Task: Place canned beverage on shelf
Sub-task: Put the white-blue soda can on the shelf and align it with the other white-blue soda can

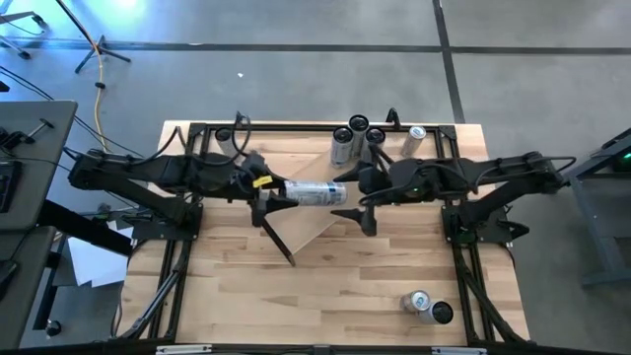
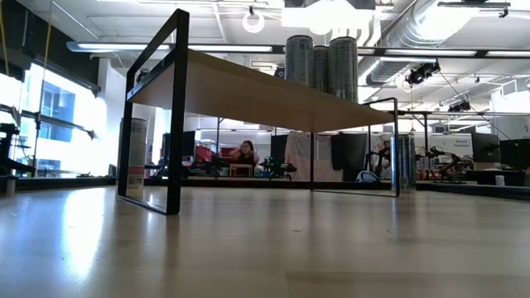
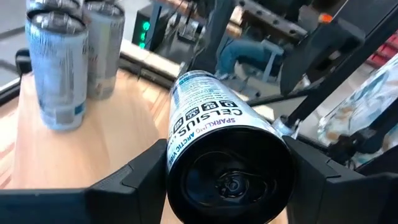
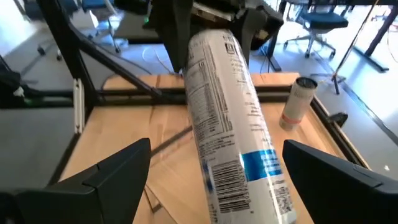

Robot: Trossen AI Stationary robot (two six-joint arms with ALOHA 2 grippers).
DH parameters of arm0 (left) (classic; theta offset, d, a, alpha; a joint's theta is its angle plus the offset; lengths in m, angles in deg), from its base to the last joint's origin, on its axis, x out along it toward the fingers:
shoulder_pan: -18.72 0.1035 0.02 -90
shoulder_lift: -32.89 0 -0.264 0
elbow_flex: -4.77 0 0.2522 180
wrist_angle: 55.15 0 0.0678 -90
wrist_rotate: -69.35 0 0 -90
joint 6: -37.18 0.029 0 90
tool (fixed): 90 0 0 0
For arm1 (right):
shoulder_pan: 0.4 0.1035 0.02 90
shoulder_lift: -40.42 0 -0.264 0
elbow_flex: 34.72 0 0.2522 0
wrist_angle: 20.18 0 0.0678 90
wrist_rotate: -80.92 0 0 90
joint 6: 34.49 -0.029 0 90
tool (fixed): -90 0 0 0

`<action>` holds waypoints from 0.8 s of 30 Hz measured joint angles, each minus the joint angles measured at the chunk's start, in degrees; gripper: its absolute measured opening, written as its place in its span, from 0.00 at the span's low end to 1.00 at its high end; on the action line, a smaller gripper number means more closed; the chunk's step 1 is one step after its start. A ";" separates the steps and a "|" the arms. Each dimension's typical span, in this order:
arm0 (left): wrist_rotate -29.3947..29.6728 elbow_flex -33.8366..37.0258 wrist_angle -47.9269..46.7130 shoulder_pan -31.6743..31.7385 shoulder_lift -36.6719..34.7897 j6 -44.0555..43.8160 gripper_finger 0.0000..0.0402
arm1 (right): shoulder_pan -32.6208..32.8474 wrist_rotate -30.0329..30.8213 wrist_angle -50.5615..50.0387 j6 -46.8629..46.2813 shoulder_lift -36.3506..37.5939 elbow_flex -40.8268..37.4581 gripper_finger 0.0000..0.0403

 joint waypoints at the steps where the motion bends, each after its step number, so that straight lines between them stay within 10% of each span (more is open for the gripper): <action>1: -0.23 0.00 0.18 0.04 0.26 -0.11 0.54 | 0.00 0.06 -0.54 -0.02 -0.45 0.00 0.87; 24: -2.95 -0.04 -1.21 0.04 5.84 -2.54 0.54 | 0.00 0.48 -0.45 1.49 -8.04 -0.02 0.87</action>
